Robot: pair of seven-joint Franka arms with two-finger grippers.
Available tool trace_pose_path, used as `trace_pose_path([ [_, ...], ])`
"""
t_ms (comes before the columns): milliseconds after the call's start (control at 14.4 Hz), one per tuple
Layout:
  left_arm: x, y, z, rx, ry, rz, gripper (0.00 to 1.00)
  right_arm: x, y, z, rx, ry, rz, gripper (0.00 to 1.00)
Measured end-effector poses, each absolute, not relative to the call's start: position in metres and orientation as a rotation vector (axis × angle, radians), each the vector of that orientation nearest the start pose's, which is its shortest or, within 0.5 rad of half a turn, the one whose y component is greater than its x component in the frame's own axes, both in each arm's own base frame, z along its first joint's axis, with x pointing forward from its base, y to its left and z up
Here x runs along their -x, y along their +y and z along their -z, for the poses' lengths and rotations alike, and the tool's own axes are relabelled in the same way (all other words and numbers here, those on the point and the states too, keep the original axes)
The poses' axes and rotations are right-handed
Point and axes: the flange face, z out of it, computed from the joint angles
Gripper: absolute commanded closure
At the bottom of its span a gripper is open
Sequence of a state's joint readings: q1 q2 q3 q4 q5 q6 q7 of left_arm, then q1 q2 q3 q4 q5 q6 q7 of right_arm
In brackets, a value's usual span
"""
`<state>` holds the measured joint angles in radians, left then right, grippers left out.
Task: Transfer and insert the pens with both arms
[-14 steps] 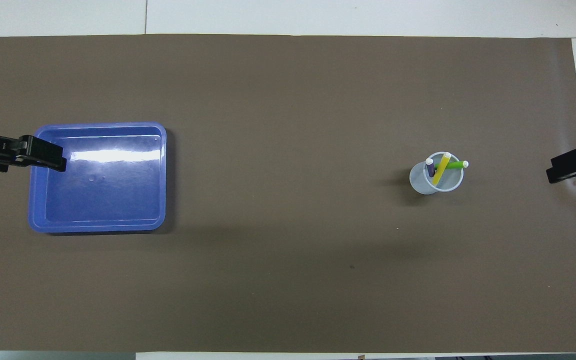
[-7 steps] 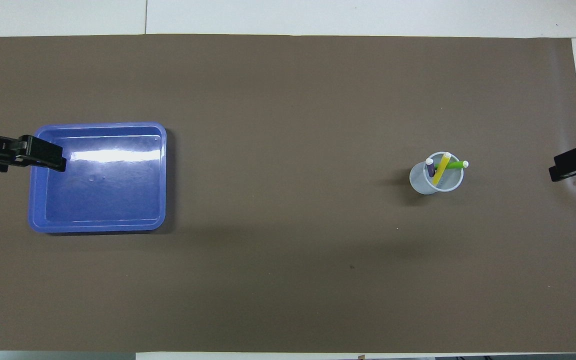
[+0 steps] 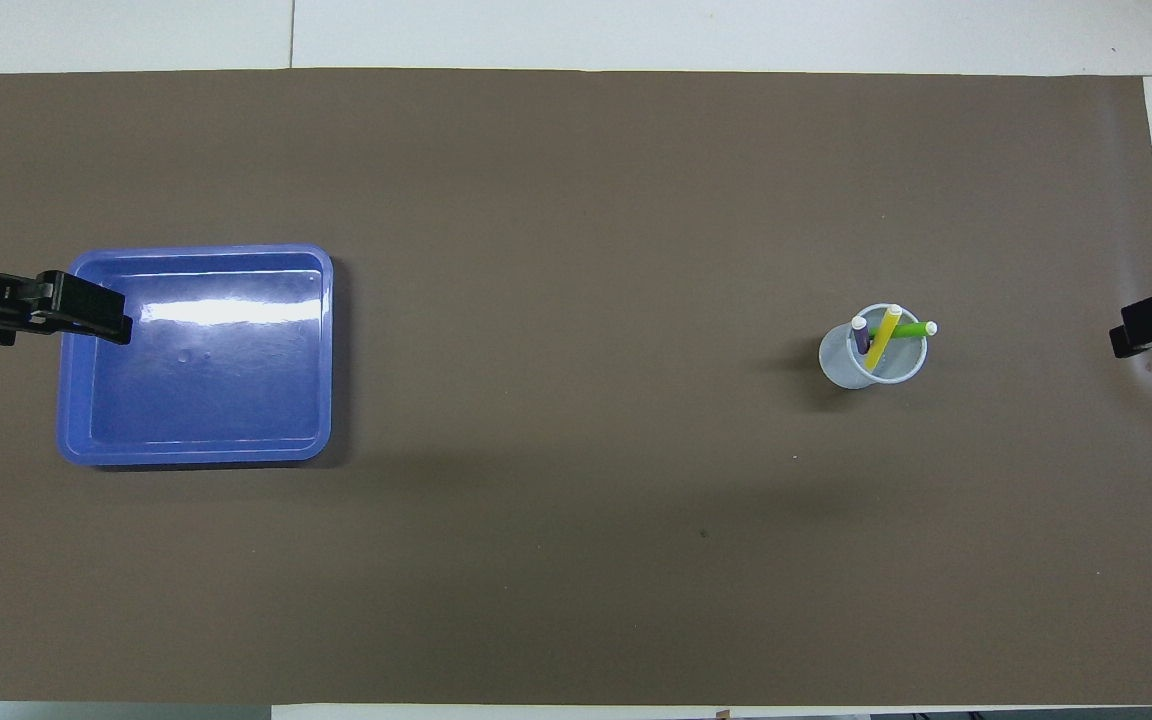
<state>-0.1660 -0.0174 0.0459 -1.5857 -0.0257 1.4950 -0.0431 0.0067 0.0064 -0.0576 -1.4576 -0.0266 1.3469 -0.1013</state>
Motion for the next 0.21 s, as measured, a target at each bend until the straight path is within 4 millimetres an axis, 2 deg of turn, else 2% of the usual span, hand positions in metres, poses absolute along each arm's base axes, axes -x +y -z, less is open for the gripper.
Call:
trace_pose_path([
  [208,-0.5362,-0.0675,-0.6205,3.157,0.123,-0.123,0.0,-0.5313,-0.0291,-0.6569,3.154,-0.076,-0.181,0.0],
])
